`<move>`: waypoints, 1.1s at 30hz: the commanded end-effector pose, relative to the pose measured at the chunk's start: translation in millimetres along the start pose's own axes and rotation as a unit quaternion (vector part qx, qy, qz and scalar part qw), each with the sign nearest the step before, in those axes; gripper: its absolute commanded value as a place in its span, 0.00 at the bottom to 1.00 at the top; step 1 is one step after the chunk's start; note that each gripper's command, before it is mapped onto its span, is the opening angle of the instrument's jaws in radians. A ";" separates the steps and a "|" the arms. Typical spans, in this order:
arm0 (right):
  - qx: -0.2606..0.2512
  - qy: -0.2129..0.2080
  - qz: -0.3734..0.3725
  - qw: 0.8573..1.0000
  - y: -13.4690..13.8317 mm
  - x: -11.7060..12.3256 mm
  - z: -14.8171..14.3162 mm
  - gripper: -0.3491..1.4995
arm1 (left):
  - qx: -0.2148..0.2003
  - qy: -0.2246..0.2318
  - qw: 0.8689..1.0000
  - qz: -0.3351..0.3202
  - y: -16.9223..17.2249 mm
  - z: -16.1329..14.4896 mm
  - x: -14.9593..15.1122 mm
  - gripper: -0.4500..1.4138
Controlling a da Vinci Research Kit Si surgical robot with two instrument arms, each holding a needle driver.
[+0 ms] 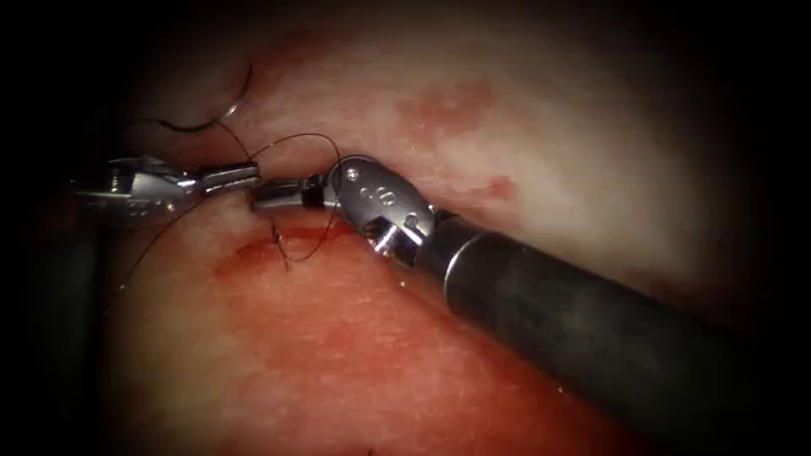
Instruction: Wound Closure
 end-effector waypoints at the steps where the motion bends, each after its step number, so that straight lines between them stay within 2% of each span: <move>1: -0.006 0.004 0.006 1.000 0.7 0.1 1.2 0.39 | -0.001 0.001 1.000 -0.002 0.3 0.8 -0.4 0.00; 2: -0.031 0.002 0.022 0.999 1.1 0.1 1.9 0.39 | -0.003 -0.002 1.000 -0.005 0.9 1.2 -0.4 0.00; 6: -0.049 0.000 0.043 0.998 1.5 0.1 2.7 0.41 | -0.006 -0.007 1.000 -0.002 1.6 1.5 0.1 0.00; 16: -0.055 0.000 0.072 0.996 1.8 0.6 2.9 0.44 | -0.012 -0.011 1.000 0.001 2.6 1.3 -0.1 0.00; 24: -0.046 -0.001 0.073 0.996 1.2 1.1 1.6 0.46 | -0.011 -0.011 1.000 -0.002 2.8 1.3 -0.2 0.00; 33: -0.071 -0.001 0.097 0.993 2.1 0.7 4.1 0.45 | -0.015 -0.009 1.000 -0.003 3.5 1.9 0.7 0.00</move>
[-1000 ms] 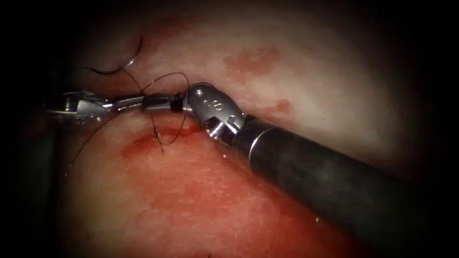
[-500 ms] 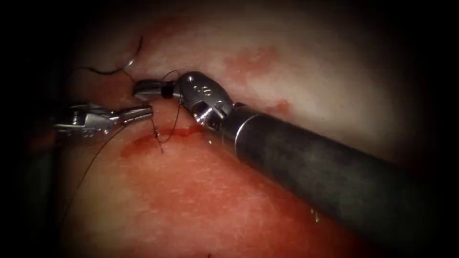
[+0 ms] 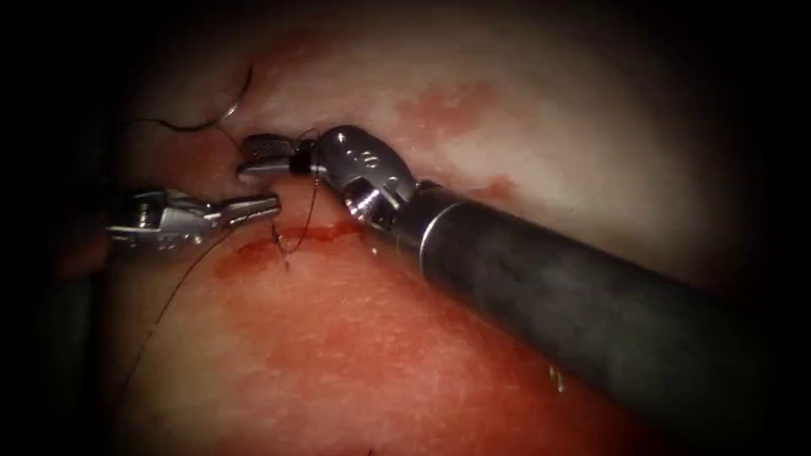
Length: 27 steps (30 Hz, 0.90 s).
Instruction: Wound Closure
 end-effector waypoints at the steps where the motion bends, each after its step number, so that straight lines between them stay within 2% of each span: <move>1: -0.009 0.000 0.005 1.000 0.5 0.2 1.8 0.45 | 0.000 0.001 1.000 -0.003 0.3 0.7 -0.4 0.00; 4: -0.031 -0.015 0.011 0.999 0.7 -0.2 2.8 0.49 | 0.001 0.001 1.000 -0.005 0.5 0.5 -0.5 0.00; 9: -0.064 -0.069 0.003 0.996 0.4 -1.5 4.7 0.63 | 0.000 0.000 1.000 -0.004 0.6 0.5 -0.5 0.00; 19: -0.124 -0.140 -0.003 0.982 0.7 -4.8 7.7 0.65 | -0.002 0.000 1.000 -0.007 0.6 0.5 -0.5 0.00; 27: -0.161 -0.151 0.004 0.975 2.1 -6.3 7.9 0.65 | -0.004 0.000 1.000 -0.006 0.6 0.2 -0.5 0.00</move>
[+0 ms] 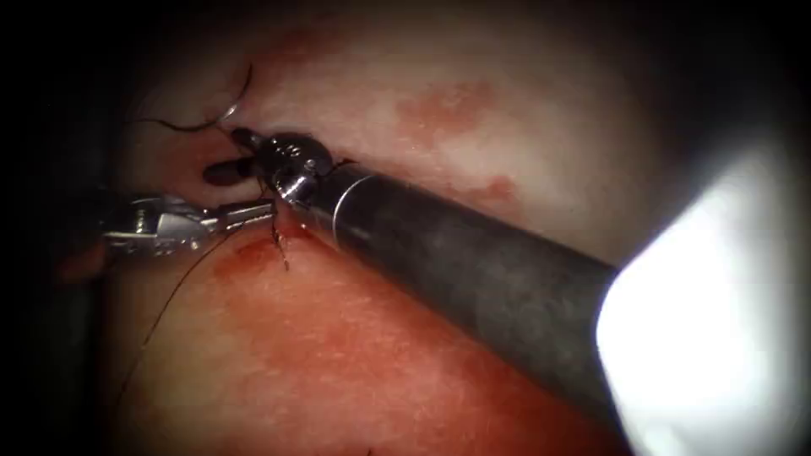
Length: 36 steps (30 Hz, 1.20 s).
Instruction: Wound Closure
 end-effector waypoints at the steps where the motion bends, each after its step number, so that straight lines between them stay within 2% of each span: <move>1: -0.005 0.001 0.001 1.000 0.4 0.3 1.0 0.65 | 0.000 0.001 1.000 -0.002 0.1 0.7 -0.3 0.00; 9: -0.025 -0.001 0.039 0.999 1.6 -0.9 2.0 0.61 | -0.001 0.000 1.000 -0.002 0.2 0.6 -0.2 0.00; 13: -0.021 -0.029 0.088 0.995 1.7 -2.6 3.4 0.53 | -0.001 0.000 1.000 -0.002 0.3 0.5 -0.2 0.00; 18: -0.005 -0.039 0.182 0.982 1.3 -3.6 4.1 0.32 | -0.002 0.001 1.000 -0.001 0.3 0.2 -0.2 0.00; 19: 0.000 -0.039 0.215 0.976 1.2 -3.5 4.1 0.13 | -0.002 0.001 1.000 -0.001 0.2 0.1 -0.3 0.00; 20: 0.004 -0.039 0.232 0.972 1.2 -3.4 4.0 0.04 | -0.003 0.001 1.000 -0.001 0.2 0.0 -0.3 0.00; 21: 0.007 -0.040 0.241 0.970 1.1 -3.3 4.0 0.00 | -0.003 0.002 1.000 -0.001 0.2 0.0 -0.3 0.00; 30: 0.013 -0.044 0.237 0.970 0.8 -3.4 3.1 0.00 | -0.004 0.000 1.000 -0.003 0.0 -0.9 -1.2 0.00; 36: 0.019 -0.037 0.223 0.974 0.3 -3.0 -0.1 0.00 | -0.003 -0.011 1.000 -0.010 -0.6 -1.9 -2.8 0.00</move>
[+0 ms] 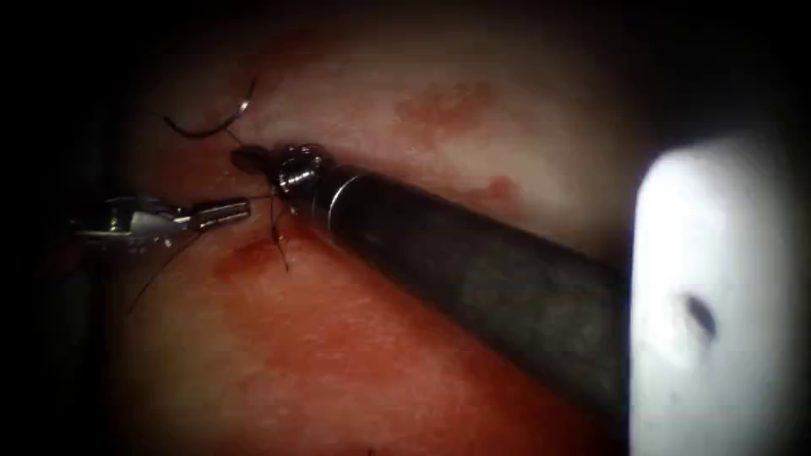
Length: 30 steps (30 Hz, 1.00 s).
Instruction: Wound Closure
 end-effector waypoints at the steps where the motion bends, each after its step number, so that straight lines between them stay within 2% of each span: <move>1: 0.005 0.005 -0.003 1.000 -0.7 0.5 -0.5 0.00 | 0.002 -0.005 1.000 -0.001 0.0 0.6 -0.8 0.00; 8: 0.028 0.034 -0.019 0.999 -3.6 1.8 -5.7 0.00 | 0.004 -0.023 1.000 -0.018 -0.8 0.0 -4.7 0.00; 12: 0.033 0.039 -0.028 0.998 -5.0 1.6 -7.2 0.00 | 0.001 -0.028 0.999 -0.028 -1.0 0.5 -6.5 0.00; 17: 0.040 0.039 -0.033 0.998 -5.4 0.2 -8.2 0.00 | -0.001 -0.032 0.999 -0.032 -2.3 1.7 -8.1 0.00; 24: 0.045 0.040 -0.047 0.997 -3.8 -3.6 -9.8 0.00 | -0.006 -0.038 0.998 -0.043 -6.6 3.3 -9.7 0.00; 30: 0.052 0.038 -0.044 0.997 -3.5 -5.5 -11.6 0.00 | 0.008 -0.041 0.997 -0.060 -9.9 3.1 -10.2 0.00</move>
